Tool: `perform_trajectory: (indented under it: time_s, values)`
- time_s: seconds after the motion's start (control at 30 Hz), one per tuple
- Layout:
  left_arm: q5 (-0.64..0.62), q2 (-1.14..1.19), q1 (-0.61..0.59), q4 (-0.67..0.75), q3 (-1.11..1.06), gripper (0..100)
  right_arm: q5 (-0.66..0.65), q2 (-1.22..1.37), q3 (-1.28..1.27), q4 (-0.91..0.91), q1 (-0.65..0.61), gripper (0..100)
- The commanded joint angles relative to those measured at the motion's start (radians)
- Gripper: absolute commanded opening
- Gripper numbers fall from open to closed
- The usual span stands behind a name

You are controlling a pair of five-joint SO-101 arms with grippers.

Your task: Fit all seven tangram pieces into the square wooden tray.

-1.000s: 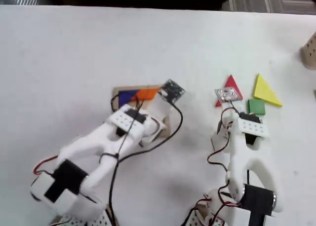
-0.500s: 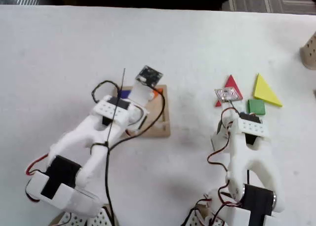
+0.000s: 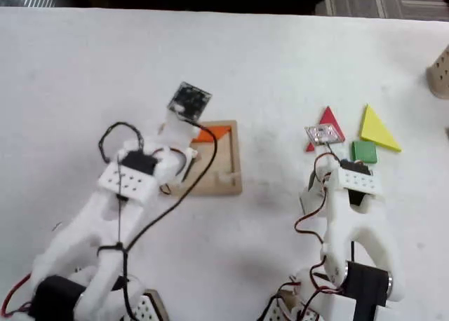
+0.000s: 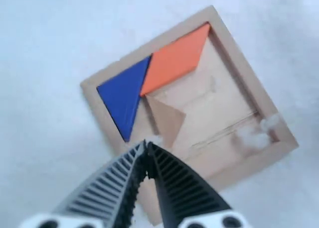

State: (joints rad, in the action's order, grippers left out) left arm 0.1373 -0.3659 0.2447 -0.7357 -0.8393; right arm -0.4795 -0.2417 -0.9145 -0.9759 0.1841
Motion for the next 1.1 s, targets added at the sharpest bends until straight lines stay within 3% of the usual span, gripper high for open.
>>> perform_trajectory:
  time_s: [0.0,0.4,0.83,1.07]
  values:
    - [-0.002,-0.108,-0.021,0.086,-0.041,2,-0.011,-0.031,0.003,0.008,-0.008,1.9]
    - [-0.002,0.154,-0.015,0.083,0.098,2,-0.011,-0.031,0.002,0.008,-0.008,1.9]
    - [-0.003,0.156,-0.097,0.12,0.109,2,-0.011,-0.031,0.002,0.008,-0.004,1.9]
    - [-0.003,0.162,-0.039,0.135,0.109,2,-0.009,-0.036,-0.009,0.007,-0.002,1.9]
